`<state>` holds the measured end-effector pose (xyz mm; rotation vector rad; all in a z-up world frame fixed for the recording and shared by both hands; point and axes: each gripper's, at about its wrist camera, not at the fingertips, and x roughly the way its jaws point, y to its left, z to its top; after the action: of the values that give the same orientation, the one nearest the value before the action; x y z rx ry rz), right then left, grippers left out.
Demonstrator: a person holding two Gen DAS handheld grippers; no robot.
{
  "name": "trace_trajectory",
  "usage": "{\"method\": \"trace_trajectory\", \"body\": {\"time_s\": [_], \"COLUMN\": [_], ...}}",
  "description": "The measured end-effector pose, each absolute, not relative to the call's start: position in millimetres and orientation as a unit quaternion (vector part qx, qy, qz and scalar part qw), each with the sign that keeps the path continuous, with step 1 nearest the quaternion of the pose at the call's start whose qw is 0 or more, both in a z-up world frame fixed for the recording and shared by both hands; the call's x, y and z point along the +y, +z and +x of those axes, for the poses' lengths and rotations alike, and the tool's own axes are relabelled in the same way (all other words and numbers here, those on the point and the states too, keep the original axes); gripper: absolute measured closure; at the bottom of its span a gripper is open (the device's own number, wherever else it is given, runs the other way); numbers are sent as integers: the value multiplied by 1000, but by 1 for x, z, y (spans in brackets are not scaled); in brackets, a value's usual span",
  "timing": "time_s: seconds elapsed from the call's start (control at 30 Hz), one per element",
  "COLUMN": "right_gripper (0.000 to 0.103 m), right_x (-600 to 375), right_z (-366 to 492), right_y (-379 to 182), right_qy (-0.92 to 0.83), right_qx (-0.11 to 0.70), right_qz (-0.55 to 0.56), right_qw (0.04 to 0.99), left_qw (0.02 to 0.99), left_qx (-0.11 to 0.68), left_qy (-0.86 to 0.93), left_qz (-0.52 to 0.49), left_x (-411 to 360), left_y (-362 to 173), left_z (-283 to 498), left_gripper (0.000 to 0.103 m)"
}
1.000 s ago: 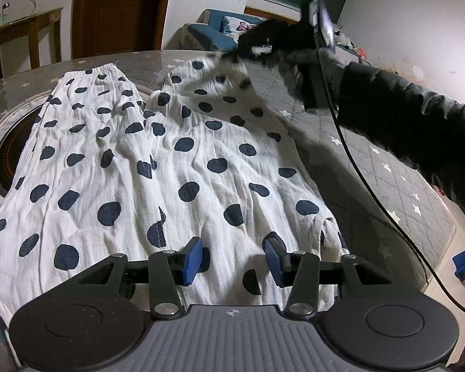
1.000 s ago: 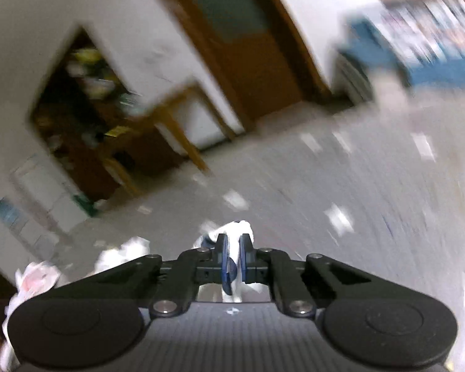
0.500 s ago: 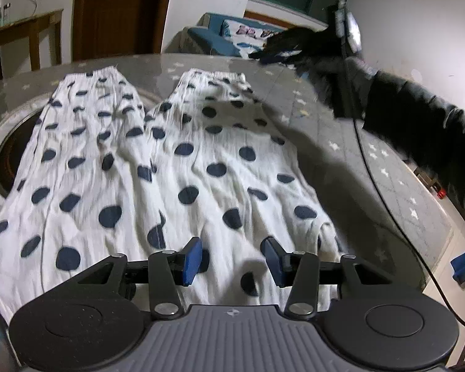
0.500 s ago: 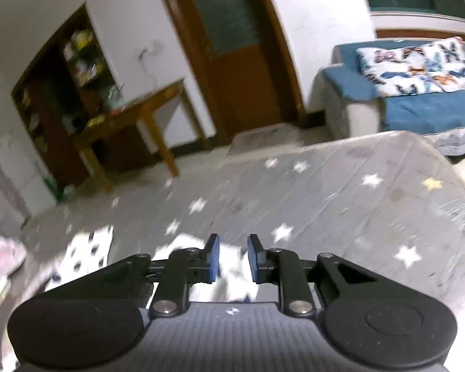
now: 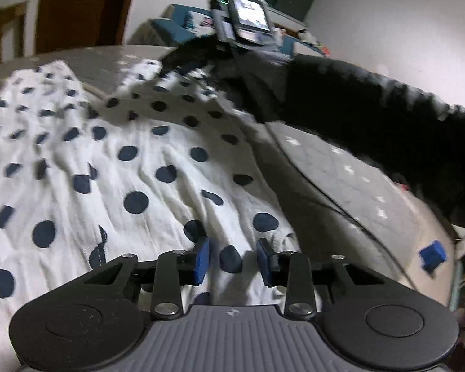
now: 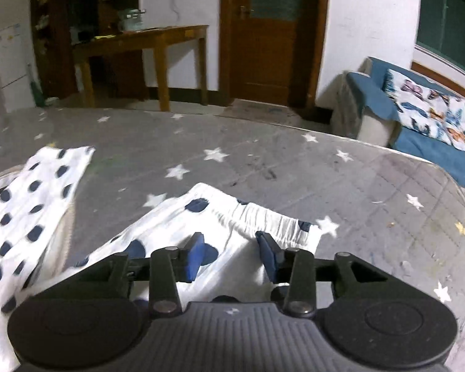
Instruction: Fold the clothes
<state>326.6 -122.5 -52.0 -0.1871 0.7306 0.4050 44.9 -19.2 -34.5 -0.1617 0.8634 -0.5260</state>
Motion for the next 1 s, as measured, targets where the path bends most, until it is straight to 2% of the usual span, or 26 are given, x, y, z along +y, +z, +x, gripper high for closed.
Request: {"method": "trace_trajectory", "body": {"time_s": [0.07, 0.27, 0.47, 0.53, 0.7, 1.0], "right_gripper": [64, 63, 60, 54, 50, 49], "right_x": [-123, -131, -141, -142, -147, -163], "right_z": [333, 336, 299, 277, 227, 186], "right_y": [-52, -51, -34, -33, -37, -42], "right_qy": [176, 175, 230, 255, 298, 298], "right_qx": [353, 344, 350, 355, 363, 356], "right_qz": [-95, -105, -78, -81, -99, -115], "right_qw": [914, 917, 905, 896, 877, 878], "left_qw": [865, 851, 886, 899, 917, 917], "left_qx": [412, 419, 381, 370, 364, 388], "left_qy": [-274, -290, -237, -197, -97, -23], "left_qz": [-87, -123, -119, -125, -131, -91], "left_x": [-24, -23, 27, 51, 98, 121], "left_y": [-37, -40, -14, -6, -5, -37], "left_z": [46, 52, 49, 53, 76, 109], "left_gripper": [73, 73, 73, 73, 74, 95]}}
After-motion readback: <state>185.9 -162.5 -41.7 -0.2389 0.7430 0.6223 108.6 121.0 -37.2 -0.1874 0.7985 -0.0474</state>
